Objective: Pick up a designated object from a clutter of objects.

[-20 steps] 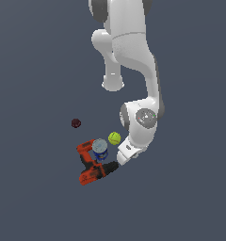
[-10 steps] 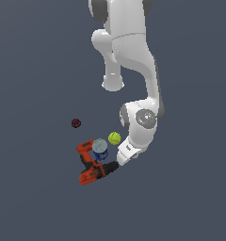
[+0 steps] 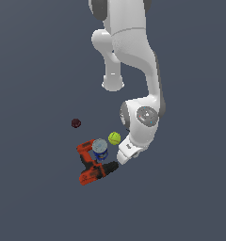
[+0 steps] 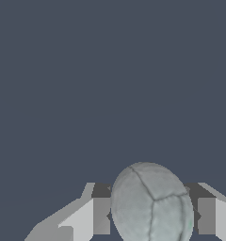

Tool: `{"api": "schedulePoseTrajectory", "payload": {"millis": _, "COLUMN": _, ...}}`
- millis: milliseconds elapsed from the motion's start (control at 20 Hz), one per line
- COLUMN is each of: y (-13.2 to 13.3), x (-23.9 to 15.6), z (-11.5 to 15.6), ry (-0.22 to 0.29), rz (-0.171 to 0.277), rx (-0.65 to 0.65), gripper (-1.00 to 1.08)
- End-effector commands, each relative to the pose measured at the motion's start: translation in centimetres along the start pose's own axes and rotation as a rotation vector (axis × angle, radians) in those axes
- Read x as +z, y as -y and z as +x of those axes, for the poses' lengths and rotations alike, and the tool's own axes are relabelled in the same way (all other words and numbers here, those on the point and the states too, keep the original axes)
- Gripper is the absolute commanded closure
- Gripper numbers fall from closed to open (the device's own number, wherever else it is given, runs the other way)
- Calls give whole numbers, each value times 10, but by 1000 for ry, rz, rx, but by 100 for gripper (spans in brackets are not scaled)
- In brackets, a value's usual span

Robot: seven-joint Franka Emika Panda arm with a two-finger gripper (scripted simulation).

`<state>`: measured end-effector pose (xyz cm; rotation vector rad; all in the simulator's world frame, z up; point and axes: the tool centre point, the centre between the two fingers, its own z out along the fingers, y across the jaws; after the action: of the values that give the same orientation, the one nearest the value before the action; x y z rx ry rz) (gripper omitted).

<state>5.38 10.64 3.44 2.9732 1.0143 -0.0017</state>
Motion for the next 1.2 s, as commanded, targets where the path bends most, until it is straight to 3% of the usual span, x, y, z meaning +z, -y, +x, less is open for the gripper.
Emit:
{"api": "schedulePoseTrajectory", "payload": {"millis": 0, "y": 0, "x": -12, "z": 1, "ry": -1, "rz": -1, "rx": 0, "gripper": 108}}
{"api": "schedulePoseTrajectory", "payload": {"millis": 400, "y": 1, "x": -76, "z": 8, "ry": -1, "rz": -1, "rx": -1, "gripper": 108}}
{"api": "schedulePoseTrajectory", "payload": {"millis": 1150, "y": 1, "x": -244, "z": 27, "ry": -1, "rz": 0, "rx": -2, "gripper": 108}}
